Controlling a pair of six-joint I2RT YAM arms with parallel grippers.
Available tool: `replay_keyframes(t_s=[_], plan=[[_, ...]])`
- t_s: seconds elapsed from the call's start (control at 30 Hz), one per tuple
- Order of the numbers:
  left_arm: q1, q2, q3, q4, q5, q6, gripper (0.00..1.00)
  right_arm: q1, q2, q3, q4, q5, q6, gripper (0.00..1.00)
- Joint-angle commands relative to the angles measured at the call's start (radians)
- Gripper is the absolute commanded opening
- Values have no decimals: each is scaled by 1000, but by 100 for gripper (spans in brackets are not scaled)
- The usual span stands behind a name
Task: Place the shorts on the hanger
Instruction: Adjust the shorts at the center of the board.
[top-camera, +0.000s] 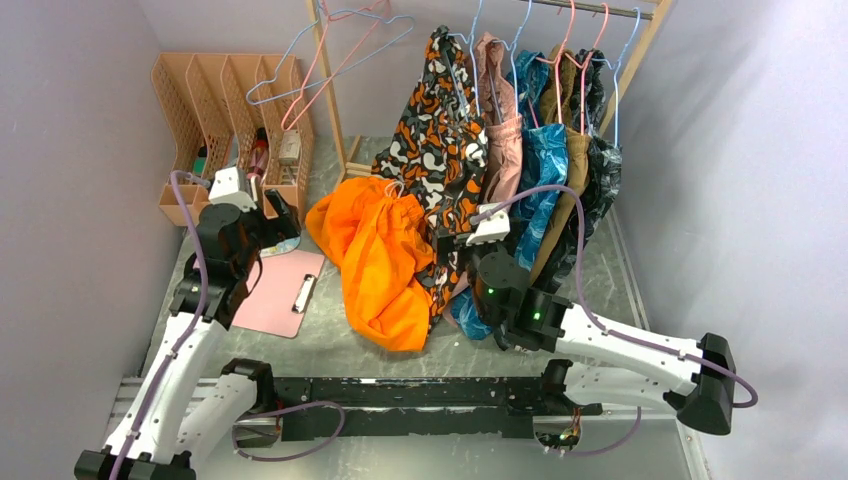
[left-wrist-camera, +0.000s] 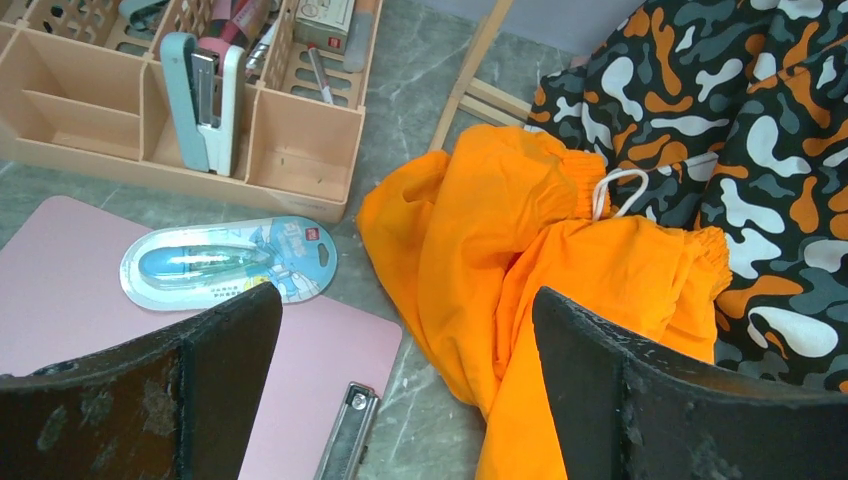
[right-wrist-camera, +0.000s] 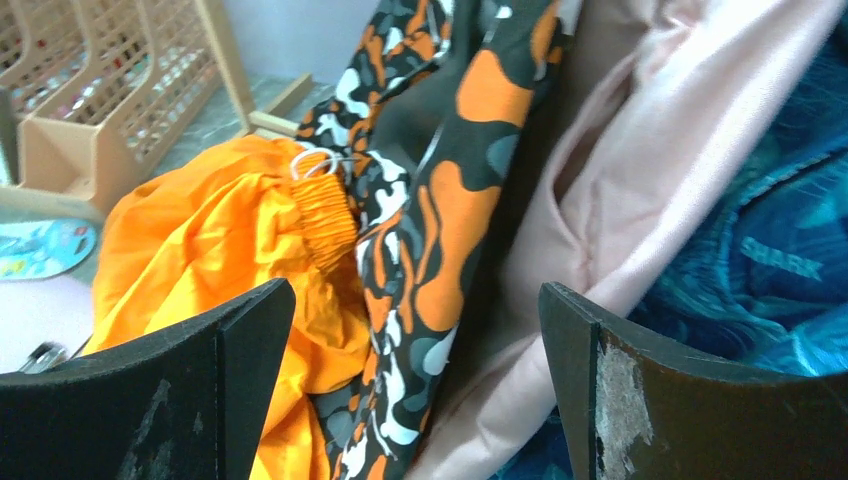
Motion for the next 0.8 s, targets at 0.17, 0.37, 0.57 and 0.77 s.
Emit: replay_keyframes(t_s=[0.17,0.37,0.57,0.77], plan=[[-38,-27,-9,23,-37,17,99,0,-44,74,-109,-295,21,96],[-61,-76,-32,48,-26,39,99,0,38,180,-153,-370,43,88],[-61,-71,-35,54,-64,29,100,0,159,248,-130,-526,87,87],[-61,-51,-23,30,-131,10,99,-20,405,343,-135,-636,197,85]])
